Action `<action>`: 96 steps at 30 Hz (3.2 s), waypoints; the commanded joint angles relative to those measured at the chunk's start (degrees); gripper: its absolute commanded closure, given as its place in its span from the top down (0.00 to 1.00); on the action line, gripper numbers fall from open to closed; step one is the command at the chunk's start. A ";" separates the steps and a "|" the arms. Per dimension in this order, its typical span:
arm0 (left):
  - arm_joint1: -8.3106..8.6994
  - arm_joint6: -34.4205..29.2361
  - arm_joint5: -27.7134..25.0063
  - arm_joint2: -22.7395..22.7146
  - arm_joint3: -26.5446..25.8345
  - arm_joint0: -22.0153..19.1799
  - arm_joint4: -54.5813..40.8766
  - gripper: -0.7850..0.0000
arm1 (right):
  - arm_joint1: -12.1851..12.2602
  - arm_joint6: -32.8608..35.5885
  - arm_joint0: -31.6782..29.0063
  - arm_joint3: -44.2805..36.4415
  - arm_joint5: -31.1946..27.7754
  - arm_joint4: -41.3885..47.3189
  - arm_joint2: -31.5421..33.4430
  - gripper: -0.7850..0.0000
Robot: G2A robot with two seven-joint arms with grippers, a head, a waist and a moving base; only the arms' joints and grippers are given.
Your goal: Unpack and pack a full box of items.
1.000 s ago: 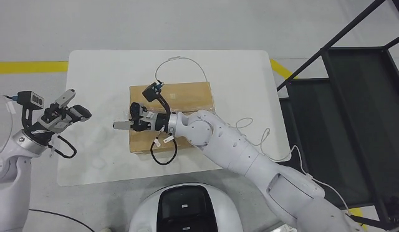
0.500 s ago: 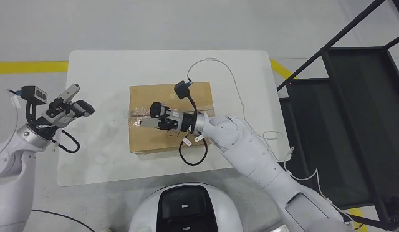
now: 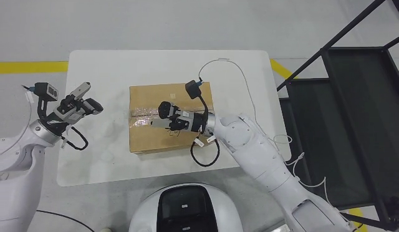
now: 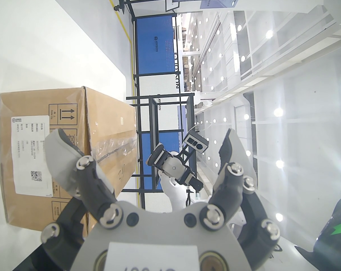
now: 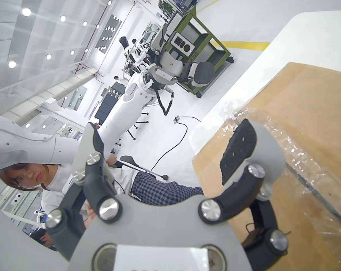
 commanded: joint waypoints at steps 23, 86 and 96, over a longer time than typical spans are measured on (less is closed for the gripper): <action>-0.15 8.61 0.01 -3.49 -0.06 2.51 -0.36 1.00 | -3.32 -2.51 9.09 8.83 30.38 10.43 -7.94 1.00; -0.51 16.77 0.11 -5.78 0.20 3.66 -0.20 1.00 | -1.77 -0.16 -3.45 -2.68 38.47 9.58 7.78 1.00; -0.51 16.77 0.11 -5.78 0.20 3.66 -0.20 1.00 | -3.65 -1.02 2.06 3.20 38.00 13.41 0.57 1.00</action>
